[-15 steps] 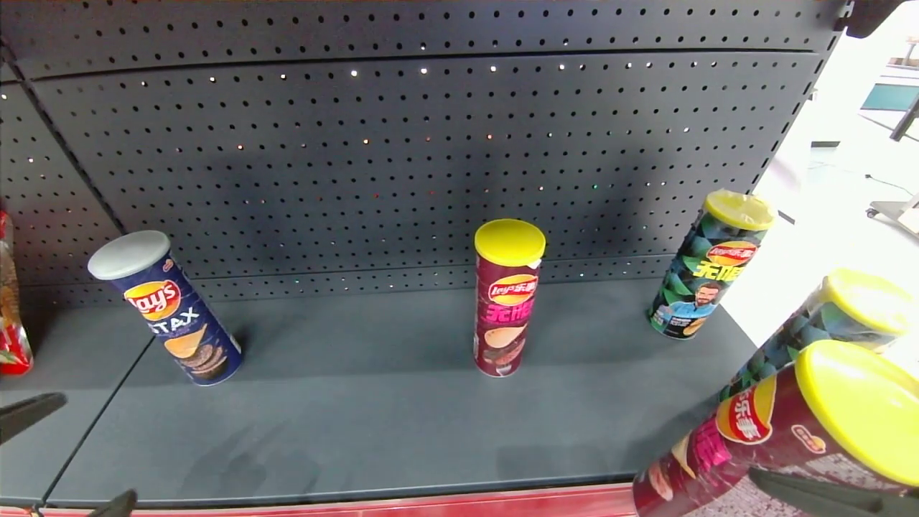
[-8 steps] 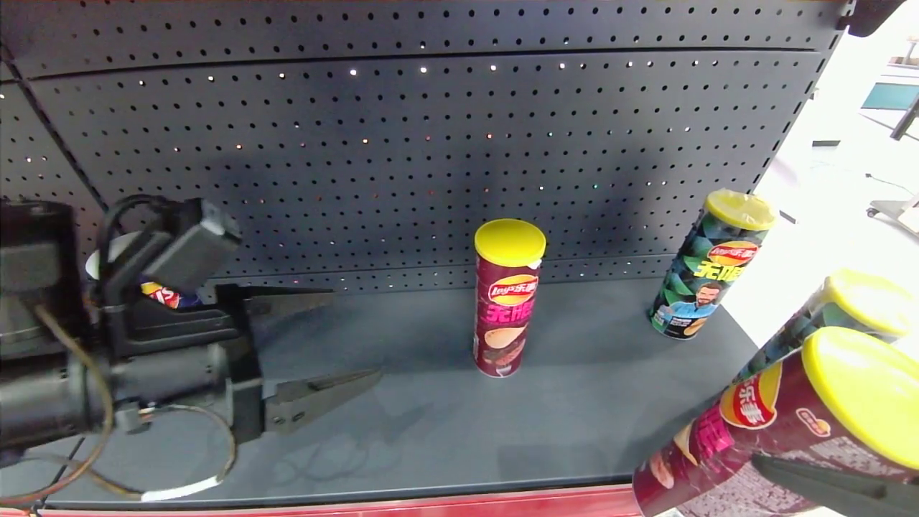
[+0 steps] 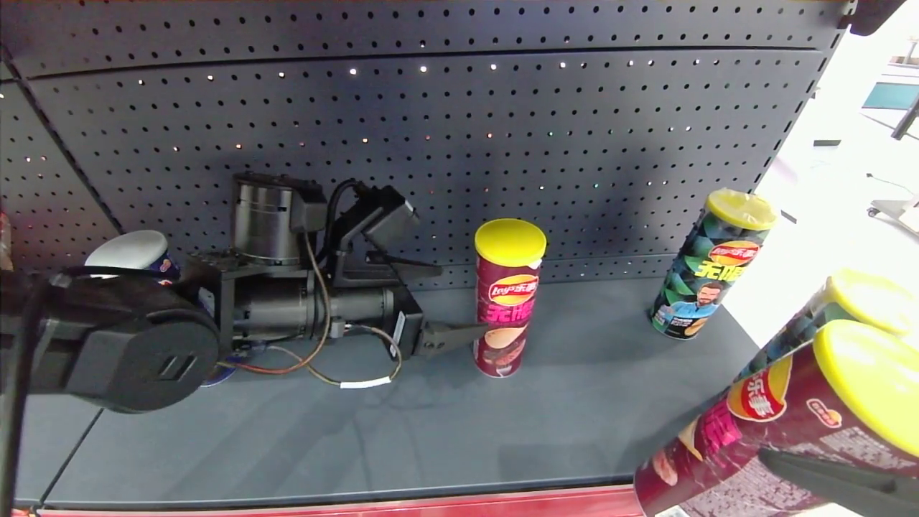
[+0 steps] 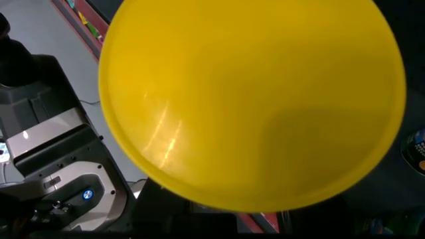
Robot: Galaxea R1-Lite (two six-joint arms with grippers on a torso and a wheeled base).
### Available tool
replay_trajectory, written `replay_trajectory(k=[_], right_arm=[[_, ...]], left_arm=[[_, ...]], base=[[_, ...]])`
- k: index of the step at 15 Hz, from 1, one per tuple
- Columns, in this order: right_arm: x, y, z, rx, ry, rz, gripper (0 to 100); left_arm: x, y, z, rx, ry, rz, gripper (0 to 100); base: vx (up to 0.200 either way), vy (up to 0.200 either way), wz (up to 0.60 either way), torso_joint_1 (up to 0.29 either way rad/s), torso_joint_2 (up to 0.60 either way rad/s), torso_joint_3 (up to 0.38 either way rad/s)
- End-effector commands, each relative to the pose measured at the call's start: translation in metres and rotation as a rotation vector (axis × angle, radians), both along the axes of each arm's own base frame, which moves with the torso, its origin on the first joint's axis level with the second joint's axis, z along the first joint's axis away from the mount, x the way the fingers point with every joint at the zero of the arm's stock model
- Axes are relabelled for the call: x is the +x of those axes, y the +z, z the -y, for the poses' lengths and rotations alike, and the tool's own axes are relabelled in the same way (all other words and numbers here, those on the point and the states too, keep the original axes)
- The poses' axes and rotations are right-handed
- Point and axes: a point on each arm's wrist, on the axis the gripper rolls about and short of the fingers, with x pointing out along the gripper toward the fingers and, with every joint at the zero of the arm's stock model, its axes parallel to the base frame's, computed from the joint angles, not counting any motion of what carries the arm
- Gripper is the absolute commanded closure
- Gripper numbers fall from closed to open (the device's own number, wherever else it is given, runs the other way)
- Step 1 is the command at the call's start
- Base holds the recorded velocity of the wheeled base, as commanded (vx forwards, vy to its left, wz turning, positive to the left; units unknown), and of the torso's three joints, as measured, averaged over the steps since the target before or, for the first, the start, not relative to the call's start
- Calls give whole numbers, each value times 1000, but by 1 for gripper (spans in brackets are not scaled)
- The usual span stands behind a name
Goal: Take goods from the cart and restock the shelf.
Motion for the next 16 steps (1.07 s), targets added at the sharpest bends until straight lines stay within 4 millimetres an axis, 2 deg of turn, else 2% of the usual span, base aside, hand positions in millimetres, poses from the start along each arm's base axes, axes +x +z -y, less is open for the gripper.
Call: replay_trajectory(k=[1, 6, 10, 16], right_arm=[[0, 0, 0, 1, 0, 0, 100], [0, 0, 0, 5, -6, -7, 100], [-2, 1, 2, 12, -9, 1, 100], [-2, 1, 3, 13, -18, 2, 100]], left_arm=[[13, -10, 10, 10, -3, -16, 0], [33, -3, 29, -10, -30, 44, 0], [31, -3, 48, -14, -67, 53, 0], [39, -10, 55, -7, -59, 50, 0]], base=[[0, 0, 0, 0, 0, 0], [0, 0, 0, 0, 0, 0], [0, 0, 0, 0, 0, 0], [0, 0, 0, 0, 0, 0]])
